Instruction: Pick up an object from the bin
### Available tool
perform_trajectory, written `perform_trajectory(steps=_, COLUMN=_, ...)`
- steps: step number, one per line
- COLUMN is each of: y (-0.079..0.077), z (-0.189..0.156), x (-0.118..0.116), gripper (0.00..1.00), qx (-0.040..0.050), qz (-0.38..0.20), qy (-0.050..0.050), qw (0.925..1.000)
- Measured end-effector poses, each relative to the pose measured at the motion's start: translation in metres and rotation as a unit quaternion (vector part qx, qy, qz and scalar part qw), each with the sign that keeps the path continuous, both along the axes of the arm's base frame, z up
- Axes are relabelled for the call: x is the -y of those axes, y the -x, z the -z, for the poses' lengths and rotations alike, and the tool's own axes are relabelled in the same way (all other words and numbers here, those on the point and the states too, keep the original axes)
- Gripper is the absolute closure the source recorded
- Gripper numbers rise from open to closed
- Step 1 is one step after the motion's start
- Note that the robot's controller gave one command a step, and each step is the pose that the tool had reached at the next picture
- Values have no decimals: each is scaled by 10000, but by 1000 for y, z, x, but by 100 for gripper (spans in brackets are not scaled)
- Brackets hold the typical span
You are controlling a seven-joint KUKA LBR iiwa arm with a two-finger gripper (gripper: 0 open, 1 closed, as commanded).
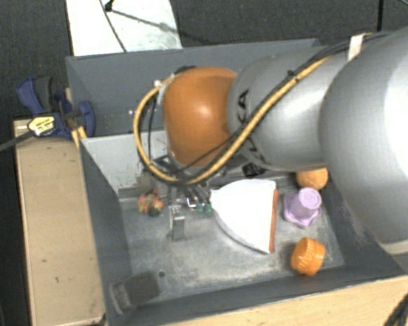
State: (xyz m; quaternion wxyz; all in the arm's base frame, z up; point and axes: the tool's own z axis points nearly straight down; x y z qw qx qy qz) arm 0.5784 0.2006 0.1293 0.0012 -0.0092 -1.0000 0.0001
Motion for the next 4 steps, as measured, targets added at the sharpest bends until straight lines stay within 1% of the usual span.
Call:
perform_trajectory(steps=1, y=-14, z=24, x=76, gripper=0, qx=45, qz=-360, qy=-9, qw=9993)
perform_trajectory(steps=2, y=-13, z=57, x=92, gripper=0, qx=46, qz=646, qy=-11, qw=9979)
perform_trajectory(steps=3, y=-8, z=59, x=96, gripper=100, qx=32, qz=313, qy=-12, qw=9995)
perform_trajectory(steps=4, y=-8, z=59, x=96, gripper=100, qx=32, qz=315, qy=-12, qw=9995)
